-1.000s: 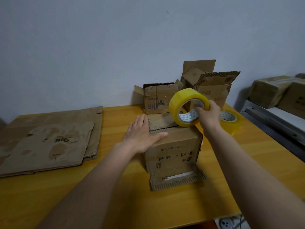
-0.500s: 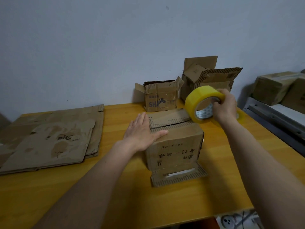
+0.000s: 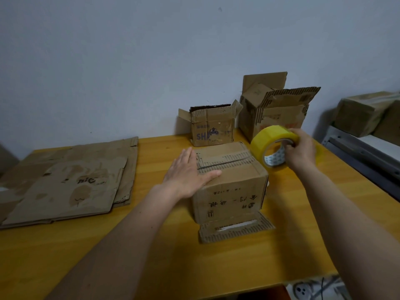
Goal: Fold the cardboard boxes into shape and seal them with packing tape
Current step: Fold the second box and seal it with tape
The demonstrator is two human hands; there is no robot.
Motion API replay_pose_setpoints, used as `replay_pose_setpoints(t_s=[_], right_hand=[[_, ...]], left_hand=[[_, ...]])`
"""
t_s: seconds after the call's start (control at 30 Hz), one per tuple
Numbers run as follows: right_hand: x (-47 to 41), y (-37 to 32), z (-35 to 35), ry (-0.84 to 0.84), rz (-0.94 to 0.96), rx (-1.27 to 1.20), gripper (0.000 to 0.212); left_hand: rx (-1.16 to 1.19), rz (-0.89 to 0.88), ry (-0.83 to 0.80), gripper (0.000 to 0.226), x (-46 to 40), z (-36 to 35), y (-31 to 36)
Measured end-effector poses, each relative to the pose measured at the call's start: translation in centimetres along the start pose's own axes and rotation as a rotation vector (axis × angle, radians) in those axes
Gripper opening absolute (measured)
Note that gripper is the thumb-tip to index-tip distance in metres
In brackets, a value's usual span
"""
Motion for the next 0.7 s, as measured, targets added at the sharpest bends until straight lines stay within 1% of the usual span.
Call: replay_pose_setpoints(t_s=[0.1,0.2,0.27,0.3,0.37,0.4,0.43,0.5,0.53,0.6,0.67,0.7], right_hand=[[0.0,1.0,-0.7,-0.051,-0.048,-0.053,0.026],[0.6,2.1,-1.2,-0.116,-0.083,-0.128,0.017],[1.2,2.9,-1.4,-0.150,-0.096,-0.167,0.011],[1.4,3.3,-1.5,-0.156,-0.109,-0.176,0.011],[2.0,3.9,-1.9,-0.172,-0.130,-0.174,0.010],[2.3,3.9,-2.2,-0.189,-0.131,-0.161,0.010],[2.6,3.6,-2.5,-0.209,-0.127,-0.142,0.010],[3.4,3.0,-3.1,-0.244,-0.130,-0.107,0.012],[3.8,2.7,-3.3,-0.265,-0.136,-0.090,0.014],[4.8,2.2,-3.6,-0.356,-0.151,-0.061,0.017],[5.9,1.9,-3.7,-0.539,-0.166,-0.073,0.022],[6.5,1.6,-3.6,-0.657,-0.163,-0.089,0.030]], left_hand=[[0.047,-0.003,0.026,0.118,-0.2,-0.2,-0.1],[0.089,-0.016,-0.023,0.105,-0.1,-0.3,-0.4],[0.014,-0.012,-0.058,0.091,-0.1,0.2,-0.6],[-0.069,-0.003,-0.034,0.084,-0.2,0.7,-0.6],[-0.218,-0.003,0.085,0.074,0.0,1.9,0.5],[-0.232,-0.024,0.131,0.076,0.1,2.1,1.7],[-0.208,-0.056,0.141,0.084,0.3,1.7,3.1],[-0.175,-0.108,0.082,0.108,0.6,0.1,5.7],[-0.190,-0.114,0.058,0.113,0.7,-0.6,6.5],[-0.227,-0.110,0.047,0.109,0.6,-0.9,6.6],[-0.219,-0.161,0.028,0.093,0.7,-0.4,6.2],[-0.197,-0.211,0.006,0.085,0.7,-0.2,6.0]])
Point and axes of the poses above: each hand's wrist, its own x-axis away from the middle knuckle, its own z-axis out of the back of the hand, y = z × x, the point moved 7 cm from there along -x, towards the middle knuckle, and after that the axes turned 15 degrees about -z, right-handed, at the moved point
